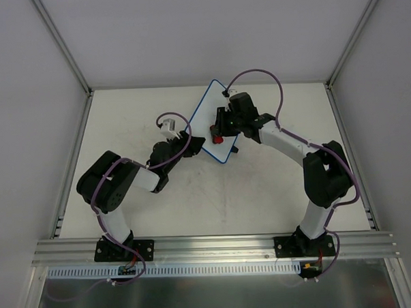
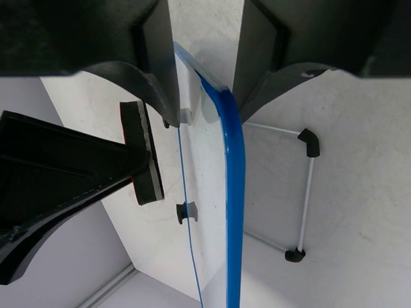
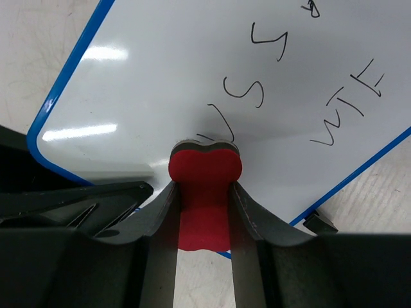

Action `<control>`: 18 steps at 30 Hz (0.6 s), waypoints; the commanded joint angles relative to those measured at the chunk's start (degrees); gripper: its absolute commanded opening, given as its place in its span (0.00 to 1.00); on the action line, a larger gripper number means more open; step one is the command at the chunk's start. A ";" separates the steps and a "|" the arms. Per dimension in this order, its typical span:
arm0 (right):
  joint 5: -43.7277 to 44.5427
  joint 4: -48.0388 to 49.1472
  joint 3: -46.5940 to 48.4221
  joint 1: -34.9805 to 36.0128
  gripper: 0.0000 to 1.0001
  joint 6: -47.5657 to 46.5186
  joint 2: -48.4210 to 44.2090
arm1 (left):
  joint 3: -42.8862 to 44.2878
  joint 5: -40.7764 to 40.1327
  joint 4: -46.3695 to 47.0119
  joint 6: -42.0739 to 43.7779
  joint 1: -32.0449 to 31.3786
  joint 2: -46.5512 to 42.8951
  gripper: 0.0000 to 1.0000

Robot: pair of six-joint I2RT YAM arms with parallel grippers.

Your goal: Erase the whiteboard

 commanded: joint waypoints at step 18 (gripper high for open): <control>-1.99 6.80 0.87 0.20 0.00 5.30 2.42 | 0.67 0.07 24.08 0.25 0.97 -1.60 0.16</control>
